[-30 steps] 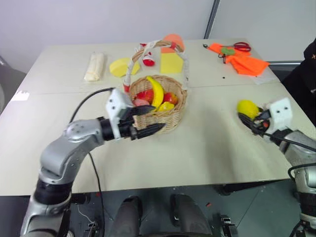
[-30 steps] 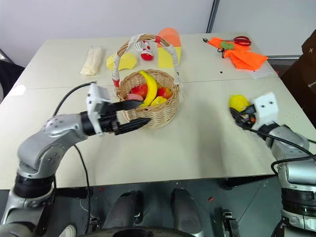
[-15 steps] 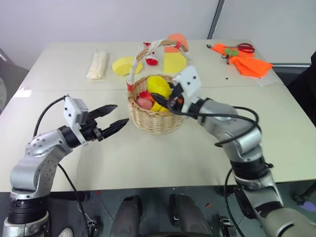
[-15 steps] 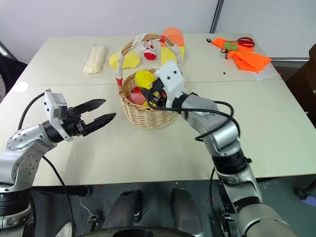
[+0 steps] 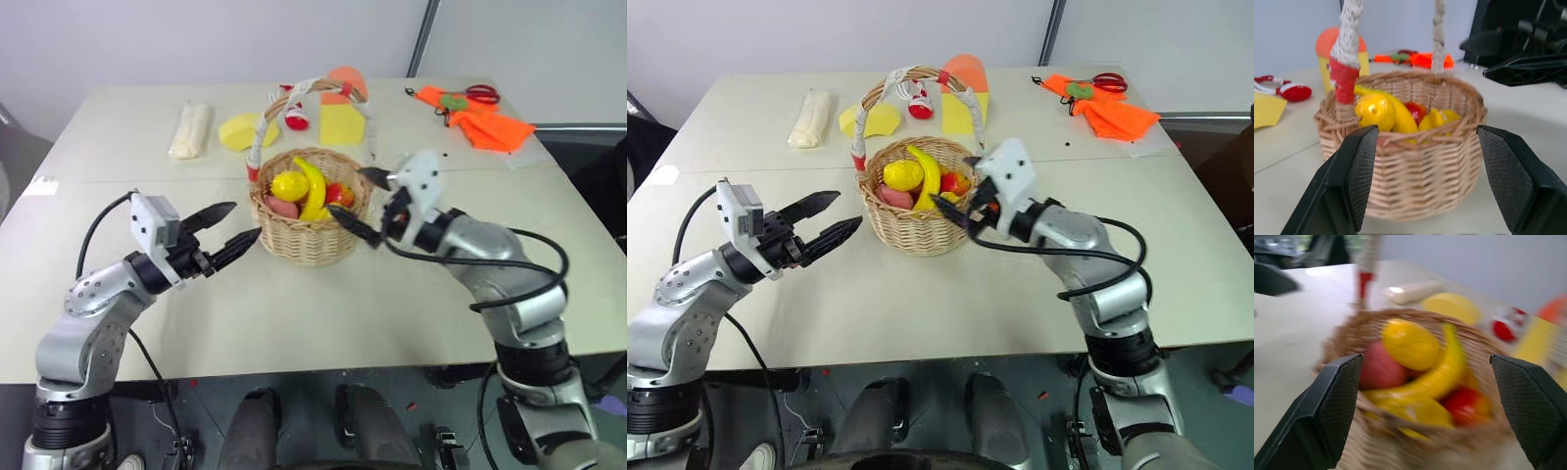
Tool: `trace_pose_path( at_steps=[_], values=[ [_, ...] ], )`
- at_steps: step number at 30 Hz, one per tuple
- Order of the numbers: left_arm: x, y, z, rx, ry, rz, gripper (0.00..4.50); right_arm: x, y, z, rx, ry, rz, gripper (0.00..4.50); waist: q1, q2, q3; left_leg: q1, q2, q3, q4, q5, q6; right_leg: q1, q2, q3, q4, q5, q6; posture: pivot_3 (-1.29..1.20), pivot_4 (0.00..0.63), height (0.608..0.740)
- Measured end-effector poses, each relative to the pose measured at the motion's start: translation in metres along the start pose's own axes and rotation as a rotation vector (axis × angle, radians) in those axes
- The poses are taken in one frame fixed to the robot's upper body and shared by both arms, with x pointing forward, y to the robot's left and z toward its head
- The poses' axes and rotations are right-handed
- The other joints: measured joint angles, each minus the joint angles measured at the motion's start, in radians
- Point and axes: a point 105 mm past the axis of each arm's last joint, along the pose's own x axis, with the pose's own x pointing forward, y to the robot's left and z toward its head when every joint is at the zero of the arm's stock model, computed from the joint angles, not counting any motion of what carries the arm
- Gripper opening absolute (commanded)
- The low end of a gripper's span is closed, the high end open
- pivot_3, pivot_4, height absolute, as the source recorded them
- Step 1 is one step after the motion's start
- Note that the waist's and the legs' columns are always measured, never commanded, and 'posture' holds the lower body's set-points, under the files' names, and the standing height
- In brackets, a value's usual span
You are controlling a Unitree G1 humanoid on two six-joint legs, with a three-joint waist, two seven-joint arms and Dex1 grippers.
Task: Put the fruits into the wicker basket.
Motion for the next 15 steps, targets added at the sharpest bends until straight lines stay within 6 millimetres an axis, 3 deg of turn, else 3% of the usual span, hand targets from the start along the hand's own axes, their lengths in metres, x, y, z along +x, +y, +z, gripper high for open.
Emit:
trace_pose_path(
  at_steps=[7,8,11,15],
  values=[
    [0.008,-0.005,0.003,-0.005,-0.037,-0.015,3.44,0.029,-0.040,-0.017,0.086,0.025,-0.236,4.31,-0.001,0.000,0.000,0.000,0.001,-0.001,0.000,0.000,0.000,-0.001,0.004,0.001,0.002,0.001,-0.001,0.00,0.150,0.740],
    [0.008,-0.005,0.003,-0.006,-0.036,-0.017,3.44,0.034,-0.043,-0.016,0.087,0.024,-0.252,4.08,-0.001,0.000,0.000,0.000,0.001,-0.001,0.000,0.000,0.000,-0.001,0.004,0.001,0.002,0.001,-0.001,0.00,0.150,0.740],
    [0.011,-0.008,0.000,-0.017,-0.038,-0.028,3.44,0.045,-0.047,-0.018,0.125,0.016,-0.269,2.96,0.001,0.000,0.000,0.000,0.001,-0.001,-0.001,0.000,0.000,-0.001,0.004,0.001,0.002,0.001,0.000,0.00,0.150,0.740],
    [0.012,-0.009,0.000,-0.020,-0.039,-0.025,3.44,0.046,-0.047,-0.023,0.169,0.016,-0.273,0.85,0.004,0.000,0.000,-0.001,0.001,-0.001,-0.001,0.000,0.000,-0.001,0.003,0.001,0.001,0.001,0.000,0.00,0.150,0.740]
  ],
)
